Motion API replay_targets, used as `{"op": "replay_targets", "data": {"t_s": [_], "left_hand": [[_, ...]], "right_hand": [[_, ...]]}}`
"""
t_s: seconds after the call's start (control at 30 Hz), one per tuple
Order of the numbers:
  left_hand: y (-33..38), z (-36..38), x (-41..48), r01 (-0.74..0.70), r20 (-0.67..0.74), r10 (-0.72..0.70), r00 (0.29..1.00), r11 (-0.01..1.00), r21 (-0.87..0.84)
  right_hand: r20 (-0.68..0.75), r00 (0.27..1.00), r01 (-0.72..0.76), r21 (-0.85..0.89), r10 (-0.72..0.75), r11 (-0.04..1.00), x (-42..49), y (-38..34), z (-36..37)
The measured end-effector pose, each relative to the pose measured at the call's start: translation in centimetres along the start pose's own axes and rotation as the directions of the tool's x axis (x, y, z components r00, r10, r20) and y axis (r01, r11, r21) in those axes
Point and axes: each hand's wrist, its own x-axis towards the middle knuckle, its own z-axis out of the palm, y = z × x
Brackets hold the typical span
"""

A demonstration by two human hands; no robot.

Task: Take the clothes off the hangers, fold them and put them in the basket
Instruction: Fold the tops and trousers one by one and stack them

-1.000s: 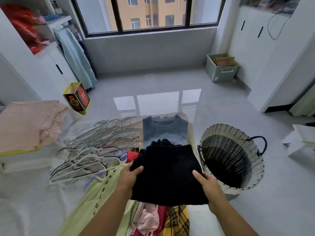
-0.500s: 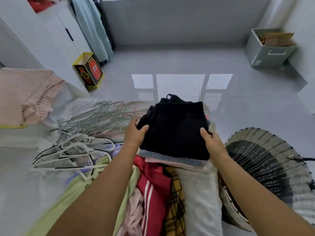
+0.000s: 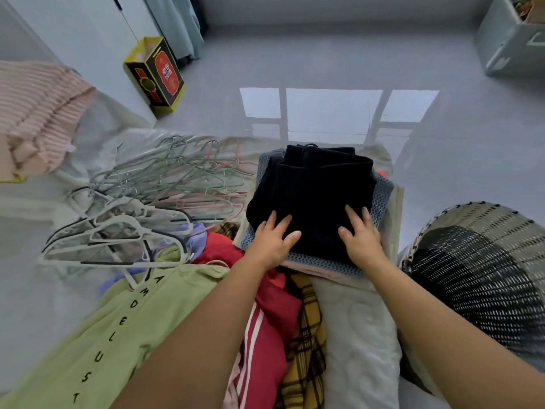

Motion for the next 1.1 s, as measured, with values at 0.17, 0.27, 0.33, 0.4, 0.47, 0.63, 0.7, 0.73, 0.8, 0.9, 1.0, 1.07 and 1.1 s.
{"op": "replay_targets", "data": {"t_s": [0.17, 0.27, 0.33, 0.4, 0.47, 0.63, 0.7, 0.73, 0.8, 0.9, 1.0, 1.07, 1.1], "left_hand": [[-1.3, 0.6, -3.2, -0.111, -0.191, 0.073, 0.979, 0.975, -0.194], [-5.9, 1.2, -7.3, -0.06, -0.402, -0.043, 0.915, 0.969, -0.24], [-11.0, 1.3, -10.4, 0.235, -0.445, -0.247, 0.861, 0.968, -0.082], [-16.7, 0.9, -13.9, 0.535, -0.388, -0.477, 0.788, 0.843, 0.05], [-21.2, 0.5, -16.9, 0.622, -0.289, -0.595, 0.75, 0.783, 0.0], [-24.1, -0.8, -19.5, 0.368, -0.216, -0.365, 0.906, 0.929, -0.025], [-23.1, -1.7, -21.0, 0.27, -0.131, -0.314, 0.94, 0.924, -0.27], [-22.4, -2.1, -22.2, 0.233, -0.069, -0.288, 0.955, 0.874, -0.427], [-20.7, -3.2, -25.0, 0.171, 0.007, -0.217, 0.976, 0.751, -0.638], [-18.4, -4.6, -28.8, 0.064, 0.042, -0.049, 0.998, 0.667, -0.742], [-16.8, -5.5, -31.4, -0.039, 0.128, 0.183, 0.975, 0.703, -0.711], [-15.8, -5.6, -33.0, -0.089, 0.165, 0.276, 0.947, 0.718, -0.691], [-15.2, -5.5, -33.7, -0.115, 0.18, 0.31, 0.934, 0.734, -0.669]], "right_hand": [[0.021, 1.0, -0.022, -0.016, 0.023, 1.0, -0.5, 0.5, -0.4], [-0.06, 0.998, -0.034, -0.002, 0.034, 0.999, -2.1, 0.1, -0.6], [-0.212, 0.977, 0.02, -0.031, -0.026, 0.999, -4.4, -0.7, 0.0], [-0.334, 0.937, 0.103, -0.01, -0.1, 0.995, -7.5, -1.5, 1.7], [-0.337, 0.935, 0.145, 0.085, -0.108, 0.986, -10.9, -2.3, 4.2], [-0.09, 0.995, -0.003, 0.355, 0.038, 0.935, -18.0, -4.3, 11.5], [0.034, 0.99, -0.141, 0.398, 0.139, 0.907, -20.5, -5.9, 13.4], [0.107, 0.975, -0.222, 0.415, 0.194, 0.882, -21.6, -6.9, 14.1], [0.251, 0.931, -0.356, 0.476, 0.264, 0.804, -23.2, -9.0, 14.7], [0.374, 0.871, -0.49, 0.594, 0.32, 0.638, -24.4, -12.3, 14.8], [0.458, 0.822, -0.568, 0.696, 0.337, 0.44, -25.0, -14.4, 15.1], [0.497, 0.805, -0.593, 0.682, 0.324, 0.428, -24.8, -14.6, 15.6], [0.501, 0.803, -0.596, 0.673, 0.324, 0.437, -25.2, -15.3, 15.1]]}}
